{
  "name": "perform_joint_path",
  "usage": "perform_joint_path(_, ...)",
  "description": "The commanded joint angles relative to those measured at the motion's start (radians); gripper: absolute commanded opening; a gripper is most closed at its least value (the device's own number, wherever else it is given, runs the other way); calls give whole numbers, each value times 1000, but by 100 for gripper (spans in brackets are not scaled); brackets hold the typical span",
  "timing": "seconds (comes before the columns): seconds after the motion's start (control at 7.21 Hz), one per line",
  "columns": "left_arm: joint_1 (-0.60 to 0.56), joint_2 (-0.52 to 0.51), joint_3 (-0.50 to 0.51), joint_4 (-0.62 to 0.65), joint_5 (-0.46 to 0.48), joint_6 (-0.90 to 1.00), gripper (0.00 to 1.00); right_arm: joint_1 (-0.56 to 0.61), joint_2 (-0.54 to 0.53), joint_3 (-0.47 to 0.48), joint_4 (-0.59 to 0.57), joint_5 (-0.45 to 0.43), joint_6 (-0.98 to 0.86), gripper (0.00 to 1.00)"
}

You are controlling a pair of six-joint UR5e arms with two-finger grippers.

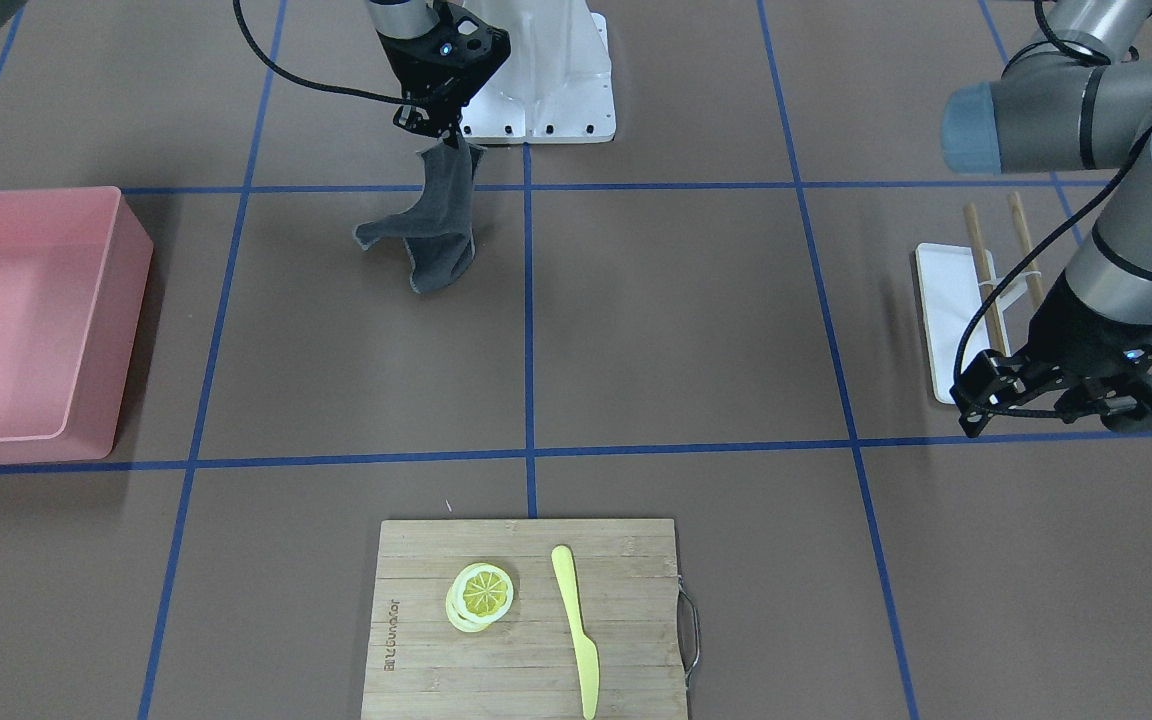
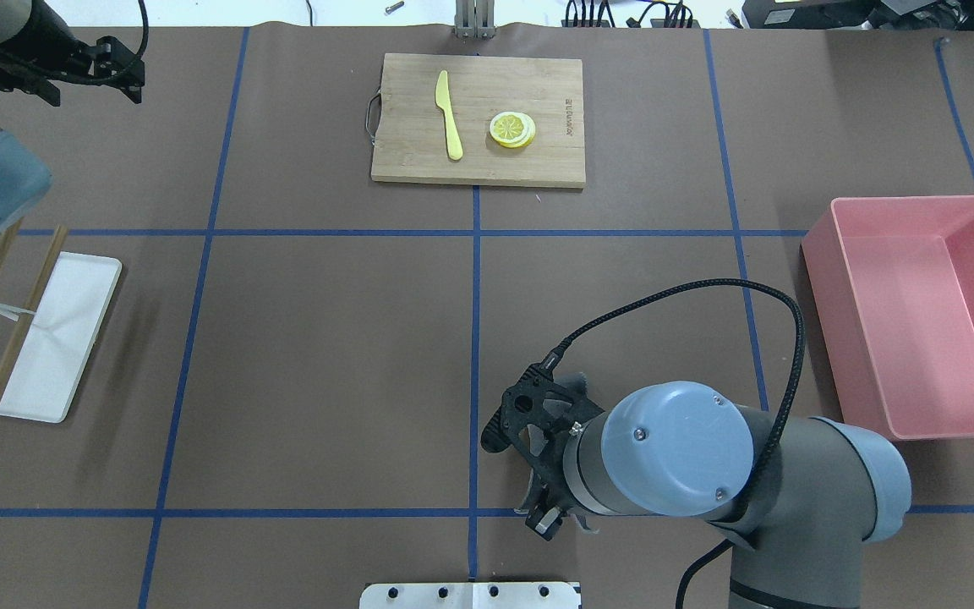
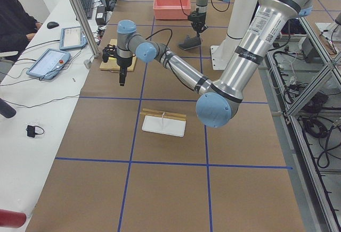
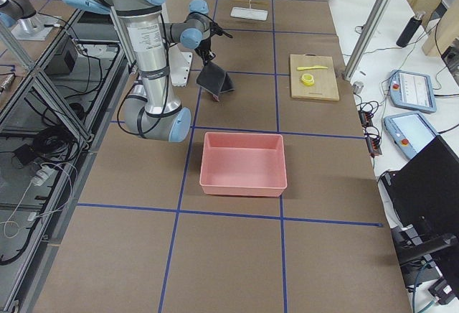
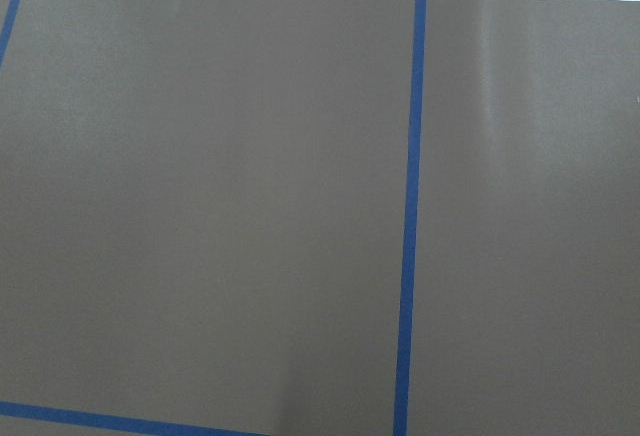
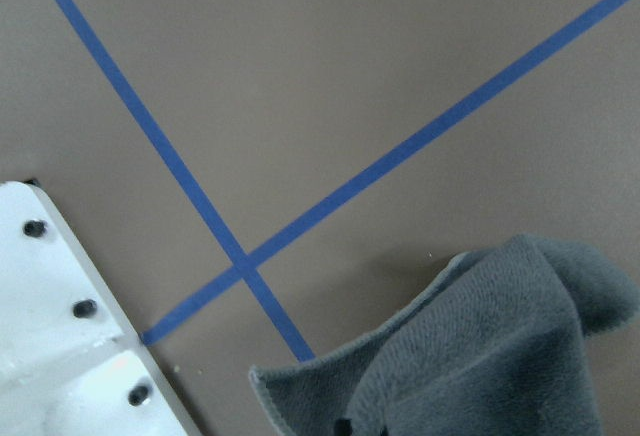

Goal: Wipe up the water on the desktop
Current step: 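Lower the towel onto the table nearer the robot with the right gripper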

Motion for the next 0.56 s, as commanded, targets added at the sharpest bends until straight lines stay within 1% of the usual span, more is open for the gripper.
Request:
perform_joint_path(0.0, 1, 1, 2, 0, 0, 1, 98, 91, 24, -18, 64, 95, 20, 0)
perform_joint_path(0.14, 4, 2, 4, -2, 0, -1, 98, 133, 24, -73, 104, 103, 20, 0)
perform_joint_path(0.28, 9, -2, 2, -2, -3, -2, 98, 176, 24, -125, 109, 104, 18, 0)
perform_joint_path(0.42, 10, -1, 4, -2, -3, -2, 98, 231, 24, -162, 110, 129, 12, 0)
